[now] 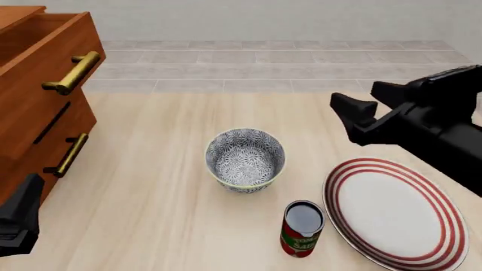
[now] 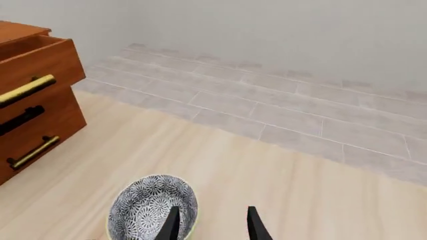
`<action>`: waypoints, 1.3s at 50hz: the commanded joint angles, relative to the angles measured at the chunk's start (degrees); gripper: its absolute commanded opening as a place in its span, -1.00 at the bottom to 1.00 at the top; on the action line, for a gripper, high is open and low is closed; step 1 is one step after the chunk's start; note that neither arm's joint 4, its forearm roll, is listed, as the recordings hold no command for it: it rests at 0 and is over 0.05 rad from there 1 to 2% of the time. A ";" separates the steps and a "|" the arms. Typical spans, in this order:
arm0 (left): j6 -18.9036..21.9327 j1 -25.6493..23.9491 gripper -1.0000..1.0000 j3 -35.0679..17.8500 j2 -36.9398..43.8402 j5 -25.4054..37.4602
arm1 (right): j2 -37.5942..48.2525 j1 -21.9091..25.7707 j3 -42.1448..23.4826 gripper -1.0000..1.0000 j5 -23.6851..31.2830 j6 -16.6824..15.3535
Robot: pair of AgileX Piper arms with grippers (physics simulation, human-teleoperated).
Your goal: Put the bowl on the plate.
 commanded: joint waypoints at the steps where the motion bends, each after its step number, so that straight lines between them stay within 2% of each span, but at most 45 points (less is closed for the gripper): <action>1: 0.00 0.00 1.00 0.00 0.00 0.00 | 11.96 5.37 -10.28 1.00 4.29 -1.28; 3: 0.00 0.00 1.00 0.00 0.00 0.00 | 13.31 6.20 -12.00 1.00 5.58 0.92; 5: 0.00 0.00 1.00 0.00 0.00 0.00 | 15.80 8.40 -14.31 1.00 7.42 1.58; 7: 0.00 0.00 1.00 0.00 0.00 0.00 | 16.58 8.16 -14.94 1.00 7.52 0.75; 8: 0.00 0.00 1.00 0.00 0.00 0.00 | 18.82 9.81 -16.85 1.00 8.95 2.56; 11: 0.00 0.00 1.00 0.00 0.00 0.00 | 21.55 10.65 -19.26 1.00 10.50 2.38; 12: 0.00 0.00 1.00 0.00 0.00 0.00 | 23.06 10.40 -20.45 1.00 11.03 0.49; 21: 0.00 0.00 1.00 0.00 0.00 0.00 | 29.48 11.07 -26.51 1.00 16.05 1.67; 26: 0.00 0.00 1.00 0.00 0.00 0.00 | 32.87 9.01 -29.81 1.00 19.63 1.03; 27: 0.00 0.00 1.00 0.00 0.00 0.00 | 33.28 8.27 -30.25 1.00 19.88 -0.19; 28: 0.00 0.00 1.00 0.00 0.00 0.00 | 33.89 7.93 -30.66 1.00 20.47 -0.19; 29: 0.00 0.00 1.00 0.00 0.00 0.00 | 34.97 7.74 -31.36 1.00 21.50 1.30; 31: 0.00 0.00 1.00 0.00 0.00 0.00 | 36.62 6.99 -32.47 1.00 22.91 0.89; 34: 0.00 0.00 1.00 0.00 0.00 0.00 | 37.32 6.49 -32.98 1.00 23.53 0.66; 35: 0.00 0.00 1.00 0.00 0.00 0.00 | 38.50 5.33 -33.70 1.00 24.21 -0.92; 37: 0.00 0.00 1.00 0.00 0.00 0.00 | 38.96 5.89 -33.93 1.00 24.66 0.14; 39: 0.00 0.00 1.00 0.00 0.00 0.00 | 40.16 5.20 -34.65 1.00 25.36 -1.26; 47: 0.00 0.00 1.00 0.00 0.00 0.00 | 43.05 4.04 -35.99 1.00 26.31 -2.59; 65: 0.00 0.00 1.00 0.00 0.00 0.00 | 46.73 4.62 -34.13 1.00 25.25 -1.42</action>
